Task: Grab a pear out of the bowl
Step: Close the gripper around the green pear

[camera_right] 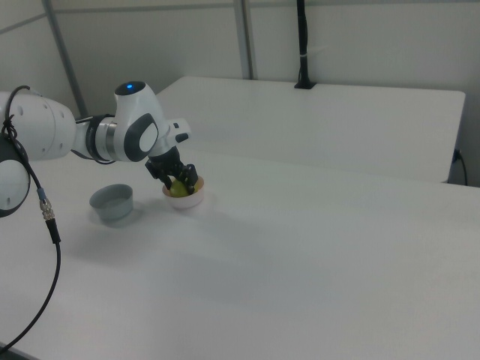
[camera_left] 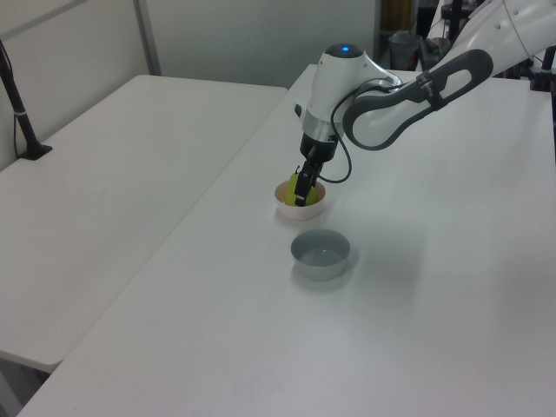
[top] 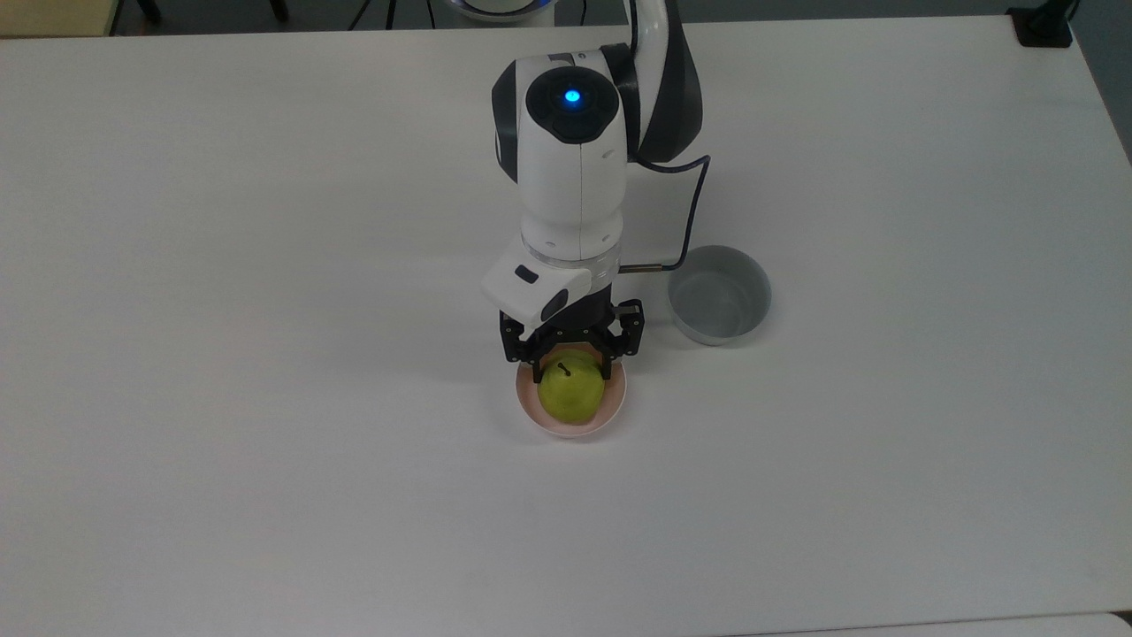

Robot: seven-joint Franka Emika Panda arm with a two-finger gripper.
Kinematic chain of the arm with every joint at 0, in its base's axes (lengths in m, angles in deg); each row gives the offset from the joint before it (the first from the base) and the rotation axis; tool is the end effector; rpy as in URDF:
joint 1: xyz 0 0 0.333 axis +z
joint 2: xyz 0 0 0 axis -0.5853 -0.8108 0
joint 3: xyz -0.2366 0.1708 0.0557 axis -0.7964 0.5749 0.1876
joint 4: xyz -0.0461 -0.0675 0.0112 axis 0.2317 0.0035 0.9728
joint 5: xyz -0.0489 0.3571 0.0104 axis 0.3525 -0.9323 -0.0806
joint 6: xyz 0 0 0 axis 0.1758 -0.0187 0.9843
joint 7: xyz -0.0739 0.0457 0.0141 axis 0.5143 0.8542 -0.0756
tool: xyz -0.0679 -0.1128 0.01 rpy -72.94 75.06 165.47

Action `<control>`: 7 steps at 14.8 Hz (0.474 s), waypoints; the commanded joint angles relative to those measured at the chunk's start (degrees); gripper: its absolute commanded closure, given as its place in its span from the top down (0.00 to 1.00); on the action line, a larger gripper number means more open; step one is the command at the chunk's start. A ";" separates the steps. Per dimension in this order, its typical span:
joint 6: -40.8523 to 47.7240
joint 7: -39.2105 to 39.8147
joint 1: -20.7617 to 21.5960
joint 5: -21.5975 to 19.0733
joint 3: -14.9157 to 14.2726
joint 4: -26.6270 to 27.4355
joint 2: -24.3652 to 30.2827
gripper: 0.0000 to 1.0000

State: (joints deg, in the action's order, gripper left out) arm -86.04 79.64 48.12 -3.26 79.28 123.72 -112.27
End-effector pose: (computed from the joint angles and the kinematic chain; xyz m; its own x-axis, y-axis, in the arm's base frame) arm 0.6800 0.1190 0.3108 0.9596 0.0861 0.2679 0.0878 -0.9961 0.0054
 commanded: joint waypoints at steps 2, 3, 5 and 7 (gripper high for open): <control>-1.31 -1.32 0.80 0.63 -0.40 -0.18 -0.14 0.43; -1.31 -1.32 0.80 0.55 -0.40 -0.44 -0.05 0.42; -1.14 -1.32 0.80 0.46 -0.40 -0.45 0.56 0.42; -0.26 -1.41 0.80 0.37 -0.40 -0.27 2.40 0.42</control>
State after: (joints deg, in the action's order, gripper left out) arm -86.04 79.64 48.15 -3.26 79.28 123.00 -112.28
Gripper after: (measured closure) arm 0.295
